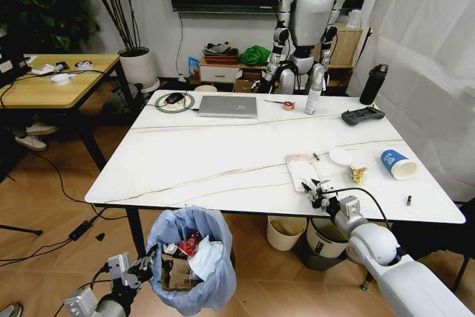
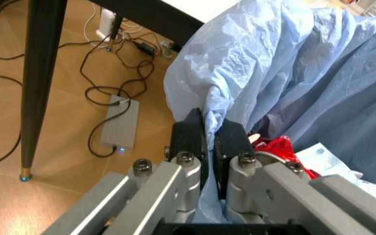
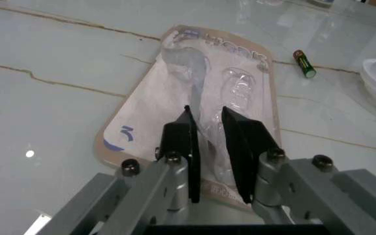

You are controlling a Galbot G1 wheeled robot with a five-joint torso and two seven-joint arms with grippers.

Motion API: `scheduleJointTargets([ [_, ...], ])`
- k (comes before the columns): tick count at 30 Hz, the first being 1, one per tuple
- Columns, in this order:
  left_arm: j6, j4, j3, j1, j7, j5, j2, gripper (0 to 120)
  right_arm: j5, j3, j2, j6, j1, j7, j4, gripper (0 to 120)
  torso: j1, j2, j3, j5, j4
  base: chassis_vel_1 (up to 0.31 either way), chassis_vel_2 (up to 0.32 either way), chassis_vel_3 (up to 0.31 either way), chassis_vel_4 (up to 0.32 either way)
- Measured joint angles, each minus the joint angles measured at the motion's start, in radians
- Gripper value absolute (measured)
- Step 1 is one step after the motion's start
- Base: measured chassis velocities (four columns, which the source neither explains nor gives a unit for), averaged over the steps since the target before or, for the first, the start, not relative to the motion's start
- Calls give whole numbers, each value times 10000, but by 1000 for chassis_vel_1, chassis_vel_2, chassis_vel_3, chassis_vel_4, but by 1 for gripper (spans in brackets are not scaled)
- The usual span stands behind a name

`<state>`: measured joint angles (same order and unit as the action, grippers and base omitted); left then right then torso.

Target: Pick up the trash bin and place the trash from the table into it.

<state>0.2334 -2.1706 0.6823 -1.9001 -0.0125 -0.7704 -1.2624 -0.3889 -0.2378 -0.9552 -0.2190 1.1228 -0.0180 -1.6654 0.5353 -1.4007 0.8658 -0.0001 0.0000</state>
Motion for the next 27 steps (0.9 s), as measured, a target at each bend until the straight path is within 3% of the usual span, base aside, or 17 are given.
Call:
scheduleJointTargets([
  [5,0,-4,4,5,-4,-8,4,0,-22,-8,-45,37,-25,1,-3,0,0,0,0,1,0,0,0,0,0],
  [11,5,-3,-13,21,-10,-12,6,0,-440,-147,4,136,93,-49,-551,0,0,0,0,0,0,0,0,0,0],
  [18,9,-15,-24,-6,-15,-12,-60,0,-2317,-308,257,859,159,-722,-1923,0,0,0,0,1,0,0,0,0,0],
  [21,10,-87,-6,-131,-14,2,-125,0,-4001,37,743,1433,547,-1580,-3429,0,0,0,-1,1,2,0,0,0,0],
  [27,8,-261,193,-220,-16,-65,-124,0,-4702,935,1377,2005,1145,-2325,-5004,0,-1,-1,-2,-1,-1,0,0,0,0],
])
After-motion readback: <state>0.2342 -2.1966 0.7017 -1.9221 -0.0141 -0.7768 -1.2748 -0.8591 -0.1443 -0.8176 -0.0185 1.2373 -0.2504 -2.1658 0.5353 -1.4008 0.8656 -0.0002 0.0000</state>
